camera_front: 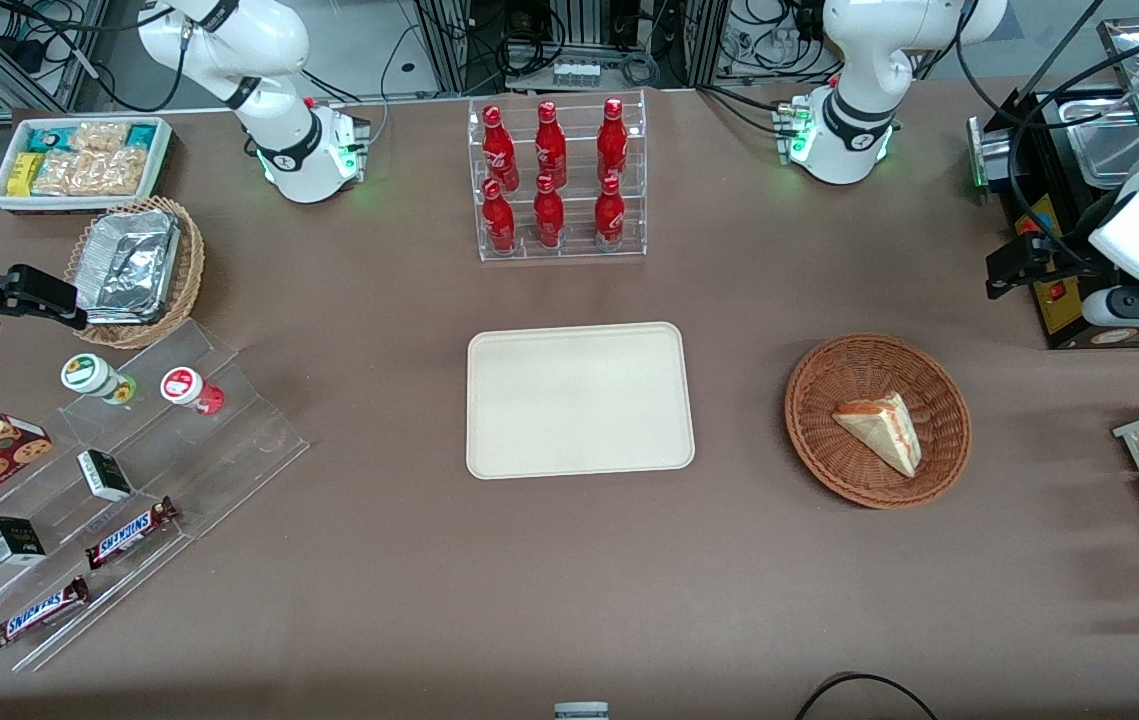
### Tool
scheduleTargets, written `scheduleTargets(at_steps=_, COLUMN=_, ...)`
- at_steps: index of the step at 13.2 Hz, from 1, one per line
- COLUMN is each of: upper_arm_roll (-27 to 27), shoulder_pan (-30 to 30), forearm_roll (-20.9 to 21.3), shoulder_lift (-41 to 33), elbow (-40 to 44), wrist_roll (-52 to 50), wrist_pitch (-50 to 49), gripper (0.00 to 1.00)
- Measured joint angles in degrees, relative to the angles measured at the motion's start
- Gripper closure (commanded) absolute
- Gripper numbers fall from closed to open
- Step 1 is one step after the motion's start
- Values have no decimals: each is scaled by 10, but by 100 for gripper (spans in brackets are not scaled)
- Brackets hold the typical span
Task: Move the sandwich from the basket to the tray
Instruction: 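Move the left gripper over the wrapped sandwich in the wicker basket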
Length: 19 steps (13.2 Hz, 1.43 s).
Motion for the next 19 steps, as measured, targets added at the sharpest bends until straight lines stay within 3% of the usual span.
scheduleTargets(at_steps=8, upper_arm_roll=-2, shoulder_pan=-1, forearm_roll=1, shoulder_lift=-5, elbow=-51, wrist_roll=-14, wrist_pitch=33, gripper=0)
scheduleTargets(at_steps=19, upper_arm_roll=-9, shoulder_pan=-2, forearm_roll=7, shoulder_lift=-2, elbow=-365, wrist_roll=-304, wrist_pitch=413, gripper=0)
